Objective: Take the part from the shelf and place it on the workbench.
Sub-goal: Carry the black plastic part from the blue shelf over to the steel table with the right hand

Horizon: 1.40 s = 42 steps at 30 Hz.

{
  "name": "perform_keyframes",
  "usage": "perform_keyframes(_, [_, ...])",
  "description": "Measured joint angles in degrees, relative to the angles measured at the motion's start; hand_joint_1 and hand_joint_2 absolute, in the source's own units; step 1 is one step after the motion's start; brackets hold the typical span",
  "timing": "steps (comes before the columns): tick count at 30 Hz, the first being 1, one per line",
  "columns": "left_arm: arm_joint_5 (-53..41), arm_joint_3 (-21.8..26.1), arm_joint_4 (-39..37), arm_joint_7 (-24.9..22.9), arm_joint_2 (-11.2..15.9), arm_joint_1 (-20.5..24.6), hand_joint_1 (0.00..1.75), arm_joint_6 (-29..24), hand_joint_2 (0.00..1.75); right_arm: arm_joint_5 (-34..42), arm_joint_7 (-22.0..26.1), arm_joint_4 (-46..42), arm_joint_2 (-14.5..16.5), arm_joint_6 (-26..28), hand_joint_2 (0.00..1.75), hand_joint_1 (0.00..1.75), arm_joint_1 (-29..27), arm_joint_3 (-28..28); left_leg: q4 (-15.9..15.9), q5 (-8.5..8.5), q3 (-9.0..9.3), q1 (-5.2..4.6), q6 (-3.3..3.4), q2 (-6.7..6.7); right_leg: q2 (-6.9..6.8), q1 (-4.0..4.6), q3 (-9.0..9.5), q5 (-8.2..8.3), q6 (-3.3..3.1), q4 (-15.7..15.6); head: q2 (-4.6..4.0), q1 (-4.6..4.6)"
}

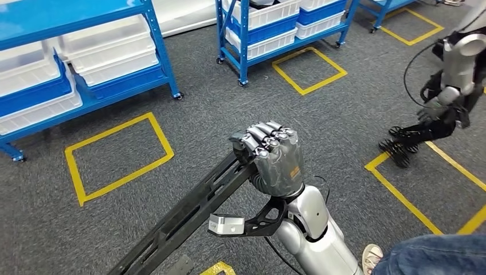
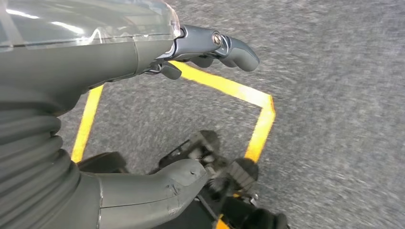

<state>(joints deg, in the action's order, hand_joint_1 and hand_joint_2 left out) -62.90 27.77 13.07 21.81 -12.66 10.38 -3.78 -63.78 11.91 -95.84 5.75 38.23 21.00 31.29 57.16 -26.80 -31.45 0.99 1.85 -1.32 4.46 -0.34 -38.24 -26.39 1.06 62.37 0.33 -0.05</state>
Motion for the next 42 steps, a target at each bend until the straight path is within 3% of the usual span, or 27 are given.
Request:
perform_keyframes(2, [-0.03, -0.13, 0.0, -0.02, -0.02, -0.08, 0.0, 0.01, 1.75, 0.0, -0.01, -0.04, -0.07, -0.01, 1.75, 1.75, 0.07, -0.01, -0.17, 0.09, 0.08, -0.15, 0.32, 1.58, -3.11, -0.04, -3.27, -3.56, 0.3, 6.84, 0.0, 0.03])
perform_keyframes(4, [-0.04, -0.14, 0.0, -0.08, 0.02, -0.29, 0.0, 0.03, 1.75, 0.0, -0.02, -0.03, -0.15, -0.02, 1.75, 1.75, -0.04, -0.01, -0.11, -0.01, 0.03, -0.25, 0.37, 3.17, -4.03, -0.34, -5.76, -5.06, 0.6, 11.93, 0.0, 0.04])
perform_keyframes(5, [-0.05, -0.16, 0.0, -0.1, 0.03, -0.32, 0.0, 0.05, 1.75, 0.0, -0.02, -0.03, -0.21, -0.03, 1.75, 1.75, -0.08, -0.01, -0.07, -0.08, 0.04, -0.25, 0.31, 3.92, -4.28, -0.51, -5.55, -4.26, 0.73, 11.63, 0.0, 0.05])
perform_keyframes(6, [-0.07, -0.2, 0.0, -0.13, 0.02, -0.28, 0.0, 0.08, 1.75, 0.0, -0.02, -0.03, -0.26, -0.03, 1.75, 1.75, -0.08, -0.01, 0.01, -0.2, 0.09, -0.24, 0.19, 4.57, -4.72, -0.66, -4.09, -2.57, 0.81, 8.98, 0.0, 0.04])
perform_keyframes(8, [-0.11, -0.33, 0.0, -0.17, -0.01, -0.14, 0.0, 0.16, 1.75, -0.01, -0.02, -0.04, -0.29, -0.08, 1.75, 1.75, -0.01, -0.01, 0.39, -0.67, 0.21, -0.43, -0.33, 5.6, -7.0, -0.61, 0.18, 0.52, 0.7, 1.21, 0.0, 0.03])
perform_keyframes(10, [-0.13, -0.47, 0.0, -0.26, 0.01, -0.06, 0.0, 0.23, 1.75, -0.02, -0.02, -0.1, -0.29, -0.14, 1.75, 1.75, 0.08, -0.01, 0.73, -1.16, 0.32, -0.75, -1.01, 6.43, -8.36, -0.26, 2.23, 1.3, 0.1, -2.77, 0.0, 0.01])
perform_keyframes(12, [-0.13, -0.55, 0.01, -0.34, 0.01, 0.0, 0.0, 0.33, 1.75, -0.02, -0.03, -0.2, -0.3, -0.18, 1.75, 1.75, 0.08, -0.01, 0.75, -1.43, 0.55, -0.75, -1.61, 7.41, -7.27, -0.03, 2.09, 1.2, -0.66, -2.91, 0.0, 0.0])
perform_keyframes(14, [-0.13, -0.57, 0.01, -0.37, -0.03, 0.1, 0.0, 0.43, 1.75, -0.02, -0.04, -0.3, -0.3, -0.2, 1.75, 1.75, 0.13, -0.01, 1.84, -2.56, 0.36, -0.42, -2.2, 6.45, -6.0, -0.13, 2.14, 1.39, -1.36, -3.12, 0.0, 0.0])
perform_keyframes(16, [-0.12, -0.58, 0.01, -0.37, -0.04, 0.04, 0.0, 0.51, 1.75, -0.02, -0.04, -0.36, -0.27, -0.2, 1.75, 1.75, 0.25, -0.01, 6.86, -5.75, -1.8, -0.2, -2.5, 3.67, -4.81, -0.28, 2.21, 1.55, -1.97, -3.28, 0.0, 0.0])
perform_keyframes(18, [-0.1, -0.58, 0.0, -0.37, -0.03, -0.16, 0.0, 0.56, 1.75, -0.02, -0.04, -0.36, -0.24, -0.2, 1.75, 1.75, 0.22, -0.01, 14.44, -9.04, -5.48, -0.2, -2.48, 2.13, -3.48, -0.09, 2.17, 1.57, -2.29, -3.23, 0.0, 0.0])
perform_keyframes(19, [-0.09, -0.58, 0.0, -0.39, -0.02, -0.25, 0.0, 0.57, 1.75, -0.02, -0.04, -0.36, -0.24, -0.2, 1.75, 1.75, 0.15, -0.01, 16.82, -9.42, -6.77, -0.23, -2.41, 1.89, -2.69, 0.03, 2.17, 1.57, -2.33, -3.17, 0.0, 0.0])
perform_keyframes(20, [-0.08, -0.58, 0.01, -0.42, 0.01, -0.28, 0.0, 0.57, 1.75, -0.02, -0.04, -0.36, -0.24, -0.2, 1.75, 1.75, 0.08, -0.01, 17.07, -8.63, -7.11, -0.26, -2.25, 1.76, -1.9, 0.13, 2.18, 1.56, -2.35, -3.09, 0.0, 0.0])
perform_keyframes(22, [-0.05, -0.58, 0.02, -0.45, 0.04, -0.22, 0.0, 0.55, 1.75, -0.02, -0.04, -0.38, -0.24, -0.2, 1.75, 1.75, 0.03, -0.01, 11.35, -4.44, -4.9, -0.3, -1.71, 0.8, -0.32, 0.18, 2.22, 1.54, -2.34, -2.87, 0.0, 0.0])
perform_keyframes(24, [-0.04, -0.58, 0.02, -0.45, 0.07, -0.14, 0.0, 0.54, 1.75, -0.02, -0.04, -0.43, -0.24, -0.2, 1.75, 1.75, 0.05, -0.01, 4.49, -1.49, -2.03, -0.29, -1.2, -1.61, 1.06, 0.17, 1.99, 1.58, -2.07, -2.61, 0.0, 0.0])
perform_keyframes(26, [-0.04, -0.59, 0.02, -0.49, 0.09, -0.13, 0.0, 0.52, 1.75, -0.02, -0.04, -0.5, -0.25, -0.2, 1.75, 1.75, -0.01, -0.01, 2.14, -1.14, -1.05, -0.45, -0.91, -2.72, 2.24, -0.08, 1.53, 1.87, -1.44, -2.58, 0.0, 0.01])
perform_keyframes(28, [-0.04, -0.61, 0.02, -0.53, 0.04, -0.08, 0.0, 0.52, 1.75, -0.02, -0.06, -0.58, -0.28, -0.19, 1.75, 1.75, -0.14, -0.02, 1.46, -0.69, -0.78, -0.47, -0.43, -1.56, 2.91, -0.29, 1.28, 2.16, -0.7, -2.78, 0.0, 0.01])
perform_keyframes(30, [-0.02, -0.63, 0.02, -0.52, -0.06, 0.03, 0.0, 0.52, 1.75, -0.01, -0.1, -0.73, -0.34, -0.18, 1.75, 1.75, -0.09, -0.03, 0.44, -0.04, -0.39, -0.31, 0.38, -0.13, 0.53, -0.03, 0.37, 0.75, -0.18, -0.95, 0.0, 0.05])
perform_keyframes(32, [0.0, -0.64, 0.02, -0.51, -0.08, -0.05, 0.0, 0.52, 1.75, 0.01, -0.13, -0.83, -0.39, -0.18, 1.75, 1.75, -0.06, -0.03, 0.01, 0.21, -0.24, -0.42, 0.85, 1.29, -2.84, 0.04, -2.37, -2.59, 0.19, 4.95, 0.0, 0.09])
perform_keyframes(34, [0.0, -0.64, 0.02, -0.54, -0.03, -0.24, 0.0, 0.52, 1.75, 0.01, -0.15, -0.81, -0.48, -0.19, 1.75, 1.75, -0.29, -0.03, 0.11, 0.11, -0.28, -0.55, 0.87, 2.81, -3.93, -0.27, -5.17, -4.69, 0.57, 10.87, 0.0, 0.08])
perform_keyframes(35, [0.0, -0.64, 0.02, -0.54, -0.01, -0.28, 0.0, 0.52, 1.75, 0.0, -0.16, -0.8, -0.54, -0.2, 1.75, 1.75, -0.39, -0.03, 0.18, 0.01, -0.28, -0.56, 0.83, 3.55, -4.16, -0.41, -5.38, -4.35, 0.73, 11.41, 0.0, 0.07])
perform_keyframes(37, [-0.01, -0.64, 0.02, -0.54, -0.02, -0.21, 0.0, 0.52, 1.75, 0.0, -0.17, -0.81, -0.59, -0.2, 1.75, 1.75, -0.43, -0.03, 0.46, -0.32, -0.23, -0.53, 0.59, 4.84, -5.17, -0.57, -2.42, -1.24, 0.84, 6.17, 0.0, 0.09])
perform_keyframes(39, [-0.02, -0.64, 0.02, -0.53, -0.01, -0.14, 0.0, 0.52, 1.75, 0.0, -0.16, -0.83, -0.59, -0.19, 1.75, 1.75, -0.34, -0.03, 0.9, -0.79, -0.16, -0.67, 0.06, 5.82, -7.39, -0.25, 1.28, 0.9, 0.39, -0.65, 0.0, 0.09])
perform_keyframes(41, [-0.01, -0.64, 0.02, -0.53, 0.01, -0.08, 0.0, 0.49, 1.75, 0.0, -0.15, -0.85, -0.59, -0.19, 1.75, 1.75, -0.24, -0.03, 1.13, -1.16, -0.05, -0.88, -0.63, 6.65, -8.16, 0.23, 2.25, 0.98, -0.34, -2.78, 0.0, 0.06])
perform_keyframes(42, [-0.01, -0.64, 0.03, -0.53, 0.01, -0.05, 0.0, 0.45, 1.75, 0.0, -0.15, -0.89, -0.59, -0.19, 1.75, 1.75, -0.22, -0.03, 1.13, -1.29, 0.08, -0.92, -0.97, 7.13, -7.58, 0.33, 2.19, 1.14, -0.64, -2.88, 0.0, 0.07])
